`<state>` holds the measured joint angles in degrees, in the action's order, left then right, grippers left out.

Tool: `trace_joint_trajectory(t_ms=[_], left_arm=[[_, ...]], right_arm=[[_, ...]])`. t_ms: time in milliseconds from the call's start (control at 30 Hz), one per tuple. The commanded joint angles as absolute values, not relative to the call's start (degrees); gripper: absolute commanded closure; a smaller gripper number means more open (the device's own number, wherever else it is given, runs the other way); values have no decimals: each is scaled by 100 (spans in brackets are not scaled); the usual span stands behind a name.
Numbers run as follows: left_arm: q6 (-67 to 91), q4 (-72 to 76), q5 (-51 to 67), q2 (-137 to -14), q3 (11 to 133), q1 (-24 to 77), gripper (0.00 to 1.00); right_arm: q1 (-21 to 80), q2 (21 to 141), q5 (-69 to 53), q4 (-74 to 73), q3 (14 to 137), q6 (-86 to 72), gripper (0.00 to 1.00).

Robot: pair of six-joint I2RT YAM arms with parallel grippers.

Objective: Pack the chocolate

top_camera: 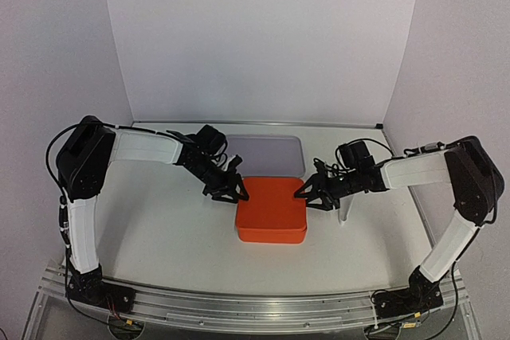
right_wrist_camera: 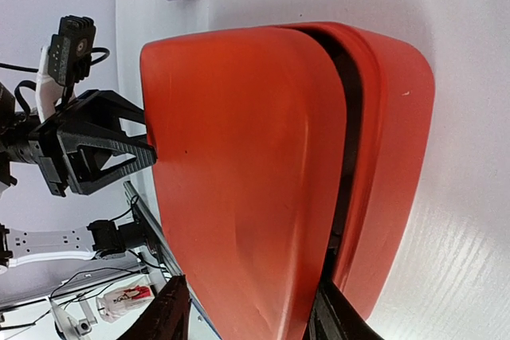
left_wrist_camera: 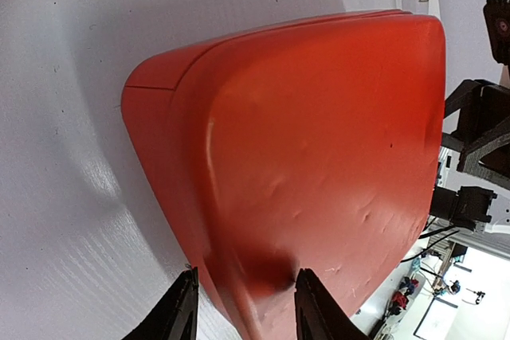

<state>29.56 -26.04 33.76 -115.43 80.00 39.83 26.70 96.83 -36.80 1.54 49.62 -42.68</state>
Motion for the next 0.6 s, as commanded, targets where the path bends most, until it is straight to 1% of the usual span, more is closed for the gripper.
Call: trace_joint_trajectory(t_ms=[0, 167, 567], left_arm=[[2806, -2745, 3301, -11609, 8325, 4025, 59], [2790, -2802, 3300, -11648, 8417, 4035, 59], [2771, -2947, 3437, -11816, 8725, 4119, 59]], right_arm=[[2651, 9328, -3152, -724, 5186, -3810, 49], [2645, 9187, -3032, -1020, 5286, -3756, 44], [2649, 8785, -2773, -1357, 5355, -3844, 43]])
